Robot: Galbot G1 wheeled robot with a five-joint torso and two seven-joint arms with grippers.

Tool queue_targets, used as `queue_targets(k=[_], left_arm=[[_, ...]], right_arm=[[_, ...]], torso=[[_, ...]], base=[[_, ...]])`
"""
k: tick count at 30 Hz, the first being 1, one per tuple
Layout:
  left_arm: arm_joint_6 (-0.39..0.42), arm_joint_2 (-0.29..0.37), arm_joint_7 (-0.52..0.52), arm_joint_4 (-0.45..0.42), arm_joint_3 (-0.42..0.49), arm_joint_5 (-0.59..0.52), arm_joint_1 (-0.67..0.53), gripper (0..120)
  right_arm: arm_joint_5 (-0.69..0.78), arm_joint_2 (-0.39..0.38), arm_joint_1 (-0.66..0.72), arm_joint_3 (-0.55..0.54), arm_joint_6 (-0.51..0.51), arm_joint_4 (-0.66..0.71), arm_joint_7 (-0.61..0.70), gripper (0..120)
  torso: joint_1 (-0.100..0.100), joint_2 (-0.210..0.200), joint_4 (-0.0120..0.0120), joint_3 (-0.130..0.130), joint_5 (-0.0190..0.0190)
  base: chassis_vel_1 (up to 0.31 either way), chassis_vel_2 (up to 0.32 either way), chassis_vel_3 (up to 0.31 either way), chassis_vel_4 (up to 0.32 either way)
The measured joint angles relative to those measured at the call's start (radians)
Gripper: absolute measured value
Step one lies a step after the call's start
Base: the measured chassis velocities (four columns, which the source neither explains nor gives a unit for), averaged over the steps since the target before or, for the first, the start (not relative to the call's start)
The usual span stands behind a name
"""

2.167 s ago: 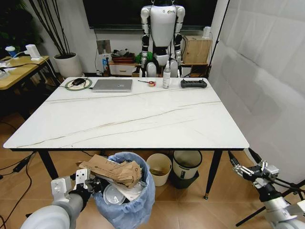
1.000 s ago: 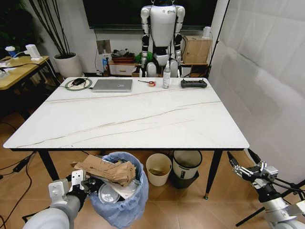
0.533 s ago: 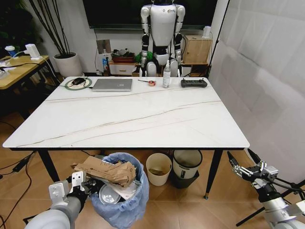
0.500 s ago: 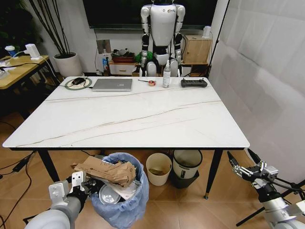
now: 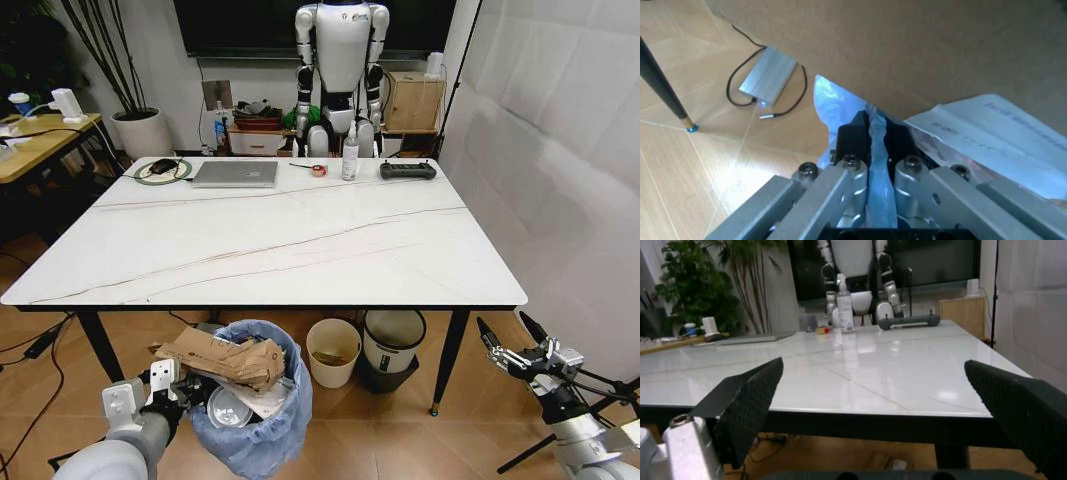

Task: Pick up the trash bin and place the trash from the table into it.

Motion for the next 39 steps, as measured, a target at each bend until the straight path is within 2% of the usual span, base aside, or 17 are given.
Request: queue_targets(k=[39], left_arm=[[0.004,0.002,0.001,0.037,0.007,0.000,-0.006,0]], right_arm=[[0.000,0.000,0.000,0.000,0.000,0.000,0.000,100]], torso=[[-0.057,-0.131,0.0000,-0.074,0.0000]], base=[[0.000,0.000,0.000,0.000]])
